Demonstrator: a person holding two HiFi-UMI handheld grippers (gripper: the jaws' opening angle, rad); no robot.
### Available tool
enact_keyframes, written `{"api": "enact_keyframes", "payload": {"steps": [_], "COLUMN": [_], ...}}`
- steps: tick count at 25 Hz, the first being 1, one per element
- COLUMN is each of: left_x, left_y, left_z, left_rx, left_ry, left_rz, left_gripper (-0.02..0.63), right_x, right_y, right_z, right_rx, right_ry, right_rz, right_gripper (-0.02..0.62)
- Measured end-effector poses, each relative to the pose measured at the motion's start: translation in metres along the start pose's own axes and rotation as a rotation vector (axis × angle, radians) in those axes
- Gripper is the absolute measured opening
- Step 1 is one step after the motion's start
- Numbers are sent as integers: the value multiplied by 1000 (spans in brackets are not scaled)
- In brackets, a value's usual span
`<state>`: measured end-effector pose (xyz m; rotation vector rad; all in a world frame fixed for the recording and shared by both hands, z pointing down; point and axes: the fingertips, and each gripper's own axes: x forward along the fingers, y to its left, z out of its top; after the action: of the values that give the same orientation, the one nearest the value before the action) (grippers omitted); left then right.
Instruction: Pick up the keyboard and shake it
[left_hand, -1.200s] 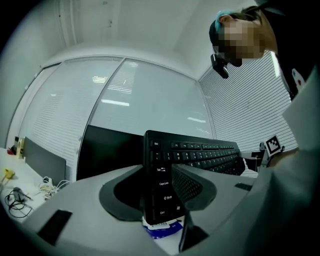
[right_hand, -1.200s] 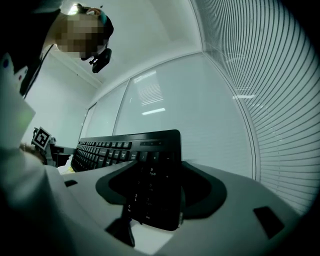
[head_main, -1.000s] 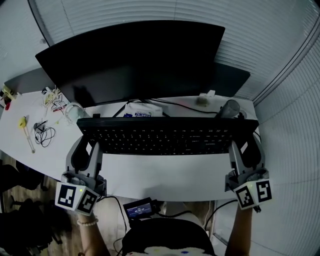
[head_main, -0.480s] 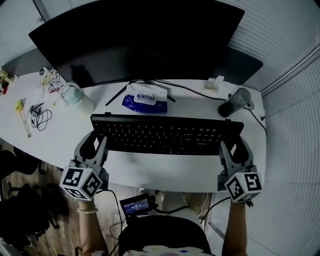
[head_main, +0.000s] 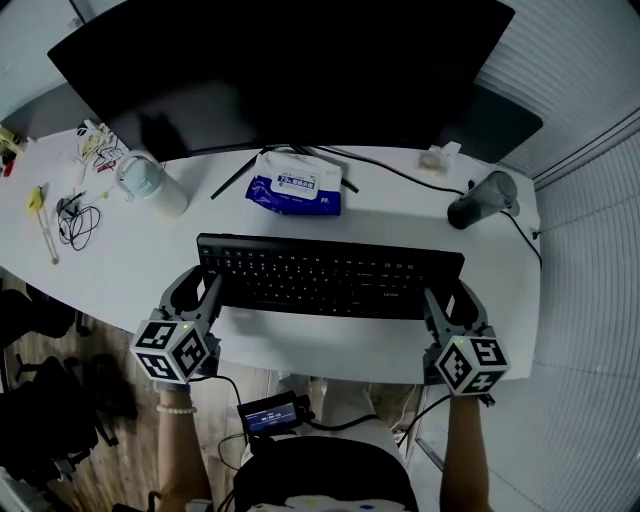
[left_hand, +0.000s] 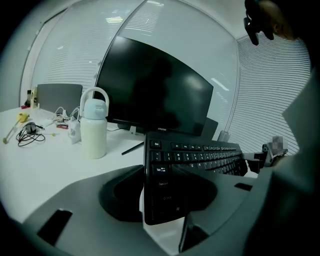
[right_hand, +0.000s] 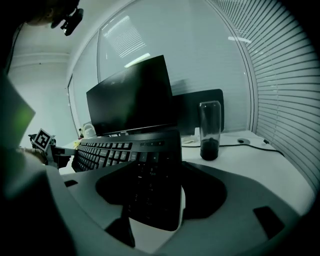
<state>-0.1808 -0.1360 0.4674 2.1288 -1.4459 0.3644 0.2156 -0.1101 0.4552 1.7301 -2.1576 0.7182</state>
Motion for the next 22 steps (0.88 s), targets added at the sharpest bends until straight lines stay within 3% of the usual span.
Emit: {"api": "enact_keyframes", "payload": {"steps": [14,22], "left_x": [35,46], "left_y": [17,21], "left_z": [-59,-63], "left_rx": [-48,-50], "left_ry": [189,230], "left_rz": [31,47], "left_gripper": [178,176], "right_x": [33,42], "right_y": [-15,-20], "right_z": [-59,-77], "right_rx": [63,127], "right_ry": [193,254], "right_rz": [-8,-14], "right_gripper": [285,285]}}
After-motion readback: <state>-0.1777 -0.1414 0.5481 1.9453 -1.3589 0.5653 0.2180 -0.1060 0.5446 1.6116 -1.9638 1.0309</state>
